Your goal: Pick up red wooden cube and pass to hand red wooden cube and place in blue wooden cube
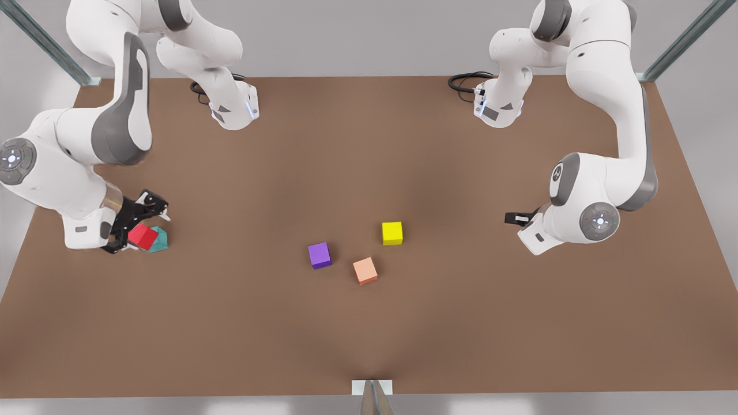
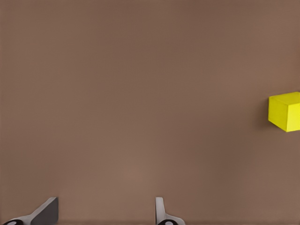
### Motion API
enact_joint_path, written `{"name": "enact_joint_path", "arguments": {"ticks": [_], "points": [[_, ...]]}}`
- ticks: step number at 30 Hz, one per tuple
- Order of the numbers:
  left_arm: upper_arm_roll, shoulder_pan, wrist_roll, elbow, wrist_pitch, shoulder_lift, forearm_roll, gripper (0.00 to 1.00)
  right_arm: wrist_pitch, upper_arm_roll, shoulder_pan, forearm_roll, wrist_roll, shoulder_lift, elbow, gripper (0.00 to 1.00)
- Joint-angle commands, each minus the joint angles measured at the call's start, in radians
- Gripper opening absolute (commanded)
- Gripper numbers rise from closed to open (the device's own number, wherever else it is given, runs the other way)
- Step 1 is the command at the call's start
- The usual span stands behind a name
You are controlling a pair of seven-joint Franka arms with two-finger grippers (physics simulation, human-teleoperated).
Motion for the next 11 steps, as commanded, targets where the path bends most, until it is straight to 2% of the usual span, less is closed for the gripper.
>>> {"name": "enact_joint_path", "arguments": {"ticks": [1,11], "points": [[0.0,0.0,-0.014,0.0,0.0,0.0,0.001,1.0,-0.139,-0.003,-0.004,-0.031,0.854,-0.035,-0.029,1.0],[0.0,0.004,-0.013,0.0,-0.002,0.003,0.002,1.0,-0.132,-0.01,-0.013,-0.047,0.836,-0.053,-0.029,1.0]]}}
